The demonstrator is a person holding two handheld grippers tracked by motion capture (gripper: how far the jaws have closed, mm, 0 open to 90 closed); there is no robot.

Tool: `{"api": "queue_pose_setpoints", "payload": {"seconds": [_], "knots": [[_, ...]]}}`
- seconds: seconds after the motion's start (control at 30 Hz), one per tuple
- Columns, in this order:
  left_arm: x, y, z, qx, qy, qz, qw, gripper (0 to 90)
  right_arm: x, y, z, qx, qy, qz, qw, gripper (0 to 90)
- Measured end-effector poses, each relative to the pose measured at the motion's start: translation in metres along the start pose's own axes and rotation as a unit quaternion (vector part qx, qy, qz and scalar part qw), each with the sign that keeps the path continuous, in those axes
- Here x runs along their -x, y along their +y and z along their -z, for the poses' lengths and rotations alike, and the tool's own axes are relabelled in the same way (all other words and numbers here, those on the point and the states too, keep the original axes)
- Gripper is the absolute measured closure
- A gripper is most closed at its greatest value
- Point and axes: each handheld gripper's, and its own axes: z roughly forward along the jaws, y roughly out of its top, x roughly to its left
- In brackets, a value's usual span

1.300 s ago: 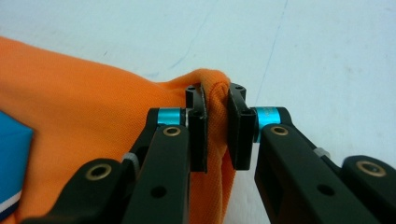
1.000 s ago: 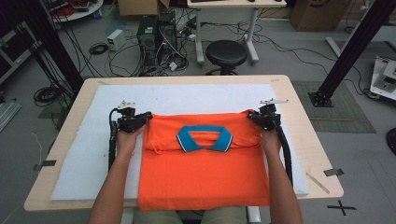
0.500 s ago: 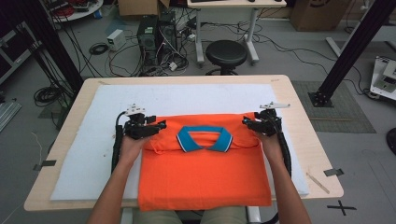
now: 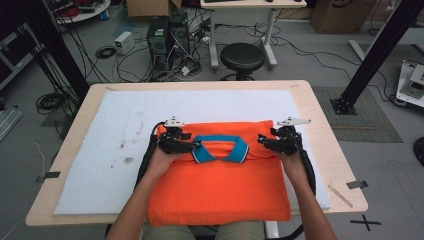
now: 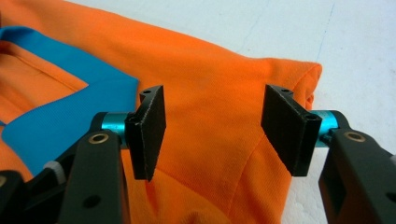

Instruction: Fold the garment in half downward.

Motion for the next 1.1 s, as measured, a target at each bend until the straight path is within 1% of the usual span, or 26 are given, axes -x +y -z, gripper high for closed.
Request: {"api": "queue_pose_setpoints", "payload": {"seconds": [0.03, 0.13, 0.17, 0.2, 0.27, 0.33, 0.37, 0.47, 0.53, 0.57, 0.6, 0.67, 0.77, 0.8, 0.83, 0.87, 0.9, 0.93, 0.97, 1.0, 1.03, 1.07, 1.1], "knots": [[0.001, -0.001, -0.001, -0.002, 0.002, -0.001, 1.0, 45.0, 0.0, -0.001, 0.001, -0.002, 0.001, -0.001, 1.0, 40.8], [0.004, -0.005, -0.004, -0.013, 0.012, -0.01, 0.9998, 58.8, 0.001, -0.003, 0.002, -0.002, 0.005, -0.003, 1.0, 40.8], [0.005, -0.006, -0.004, -0.012, 0.017, -0.013, 0.9997, 65.4, 0.001, -0.004, 0.002, -0.002, 0.007, -0.003, 1.0, 40.8], [0.006, -0.008, -0.002, -0.007, 0.019, -0.013, 0.9997, 72.0, 0.001, -0.004, 0.002, -0.001, 0.006, -0.005, 1.0, 40.8], [0.007, -0.009, 0.001, 0.008, 0.015, -0.007, 0.9998, 76.9, -0.001, -0.005, 0.002, 0.0, 0.011, -0.005, 0.9999, 40.8], [0.009, -0.011, 0.007, 0.024, 0.008, -0.007, 0.9997, 78.5, -0.004, -0.005, 0.002, -0.002, 0.015, -0.005, 0.9999, 40.8], [0.01, -0.013, 0.01, 0.031, 0.005, -0.01, 0.9995, 78.7, -0.005, -0.005, 0.002, -0.002, 0.018, -0.001, 0.9998, 40.8], [0.014, -0.016, 0.02, 0.054, -0.008, -0.01, 0.9984, 78.8, -0.011, -0.004, 0.002, -0.001, 0.026, 0.004, 0.9997, 40.7], [0.017, -0.019, 0.027, 0.064, -0.015, -0.014, 0.9977, 78.8, -0.017, -0.002, 0.001, -0.002, 0.033, 0.008, 0.9994, 40.3], [0.019, -0.02, 0.03, 0.067, -0.021, -0.016, 0.9974, 78.8, -0.02, -0.002, 0.0, -0.001, 0.041, 0.01, 0.9991, 40.0], [0.021, -0.021, 0.032, 0.067, -0.024, -0.022, 0.9973, 78.8, -0.024, -0.001, -0.002, -0.001, 0.049, 0.012, 0.9987, 39.7], [0.025, -0.024, 0.036, 0.071, -0.034, -0.027, 0.9965, 78.8, -0.031, 0.002, -0.005, -0.001, 0.07, 0.016, 0.9974, 39.3], [0.031, -0.029, 0.04, 0.071, -0.046, -0.035, 0.9958, 78.8, -0.044, 0.005, -0.014, -0.014, 0.097, 0.011, 0.9952, 38.4], [0.032, -0.031, 0.041, 0.07, -0.049, -0.037, 0.9957, 78.8, -0.048, 0.006, -0.018, -0.019, 0.101, 0.01, 0.9947, 38.4], [0.034, -0.033, 0.042, 0.07, -0.052, -0.037, 0.9954, 78.8, -0.051, 0.007, -0.022, -0.025, 0.1, 0.018, 0.9945, 38.5], [0.034, -0.034, 0.043, 0.07, -0.055, -0.039, 0.9953, 78.8, -0.055, 0.007, -0.026, -0.033, 0.098, 0.025, 0.9944, 40.6], [0.035, -0.035, 0.044, 0.07, -0.057, -0.038, 0.9952, 78.8, -0.058, 0.007, -0.029, -0.042, 0.096, 0.03, 0.994, 47.1], [0.035, -0.036, 0.045, 0.07, -0.058, -0.039, 0.9951, 78.8, -0.061, 0.007, -0.032, -0.049, 0.099, 0.037, 0.9932, 57.5], [0.035, -0.037, 0.046, 0.07, -0.058, -0.039, 0.9951, 78.8, -0.063, 0.007, -0.032, -0.052, 0.096, 0.05, 0.9928, 68.1], [0.034, -0.038, 0.047, 0.07, -0.059, -0.039, 0.9951, 78.7, -0.064, 0.006, -0.031, -0.05, 0.092, 0.058, 0.9929, 76.7], [0.034, -0.039, 0.047, 0.071, -0.06, -0.038, 0.995, 78.5, -0.065, 0.006, -0.029, -0.048, 0.095, 0.061, 0.9925, 84.7], [0.033, -0.038, 0.047, 0.07, -0.06, -0.036, 0.9951, 77.9, -0.065, 0.005, -0.028, -0.048, 0.097, 0.069, 0.9917, 90.0], [0.033, -0.038, 0.048, 0.07, -0.061, -0.03, 0.9952, 76.3, -0.065, 0.005, -0.026, -0.047, 0.095, 0.079, 0.9913, 90.0]]}}
